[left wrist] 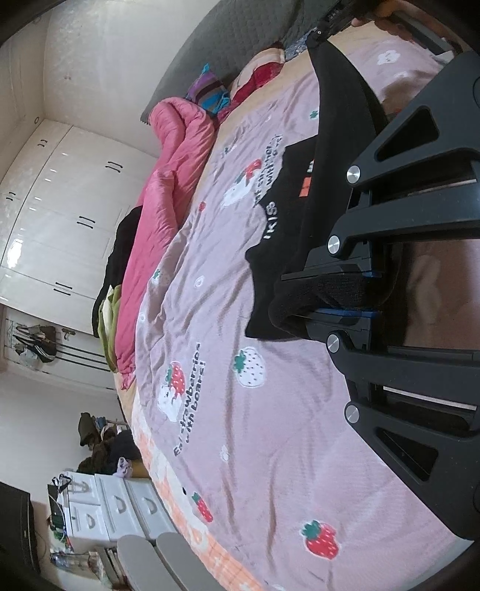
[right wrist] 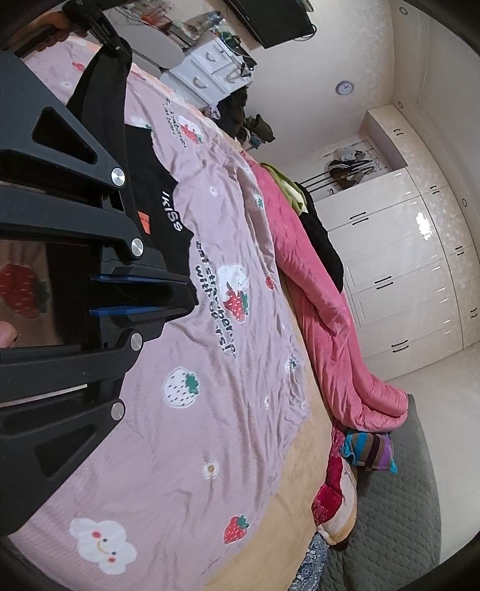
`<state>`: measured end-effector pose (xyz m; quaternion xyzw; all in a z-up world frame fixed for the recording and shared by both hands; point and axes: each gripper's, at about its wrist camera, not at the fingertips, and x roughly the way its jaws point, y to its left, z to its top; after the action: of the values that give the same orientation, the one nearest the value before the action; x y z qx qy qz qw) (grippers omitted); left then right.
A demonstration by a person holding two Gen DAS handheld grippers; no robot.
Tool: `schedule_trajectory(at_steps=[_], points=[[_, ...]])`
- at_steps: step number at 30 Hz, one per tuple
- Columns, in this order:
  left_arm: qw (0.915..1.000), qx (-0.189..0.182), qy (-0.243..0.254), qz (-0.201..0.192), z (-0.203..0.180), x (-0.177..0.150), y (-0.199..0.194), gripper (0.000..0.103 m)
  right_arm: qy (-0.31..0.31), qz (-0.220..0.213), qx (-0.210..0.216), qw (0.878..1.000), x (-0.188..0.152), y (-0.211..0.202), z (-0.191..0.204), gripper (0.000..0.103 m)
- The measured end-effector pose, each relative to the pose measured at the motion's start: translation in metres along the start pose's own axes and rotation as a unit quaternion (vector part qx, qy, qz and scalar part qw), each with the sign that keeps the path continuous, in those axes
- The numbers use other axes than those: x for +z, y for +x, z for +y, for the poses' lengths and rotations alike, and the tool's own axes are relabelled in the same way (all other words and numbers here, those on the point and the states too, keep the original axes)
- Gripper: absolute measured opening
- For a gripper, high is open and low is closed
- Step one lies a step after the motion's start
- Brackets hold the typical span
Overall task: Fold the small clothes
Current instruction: 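Lift the hem with both tools and fold it toward the collar, then lay the hem on the folded sleeves and open both tools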
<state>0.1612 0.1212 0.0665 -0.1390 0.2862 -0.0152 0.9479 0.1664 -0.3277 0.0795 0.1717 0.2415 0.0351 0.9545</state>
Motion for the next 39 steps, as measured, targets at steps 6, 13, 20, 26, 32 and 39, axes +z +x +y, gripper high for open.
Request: schedule_trajectory(at_steps=[6,13,20,26,32,39], points=[[0.9998,0.007,-0.017,0.001,0.006,0.013,0.027,0.005,-0.004,-0.003,-0.001,1.000,0.014,0.032,0.006,0.009],[0.9994,0.017,-0.028,0.010,0.013,0.025,0.062,0.005,0.016,0.001,0.004,1.000,0.025,0.066,0.003,0.009],[0.9990,0.029,-0.022,0.023,0.019,0.025,0.093,0.005,0.015,0.006,-0.004,1.000,0.019,0.097,0.005,0.009],[0.9982,0.040,-0.028,0.036,0.028,0.022,0.115,0.006,-0.008,0.027,-0.015,0.999,0.014,0.132,0.009,0.009],[0.9970,0.046,-0.032,0.054,0.032,0.018,0.134,0.008,-0.009,0.068,-0.027,0.997,0.000,0.169,0.002,0.009],[0.9968,0.034,-0.053,0.049,0.033,0.015,0.127,0.033,0.002,0.071,-0.037,0.997,-0.005,0.171,-0.005,0.036]])
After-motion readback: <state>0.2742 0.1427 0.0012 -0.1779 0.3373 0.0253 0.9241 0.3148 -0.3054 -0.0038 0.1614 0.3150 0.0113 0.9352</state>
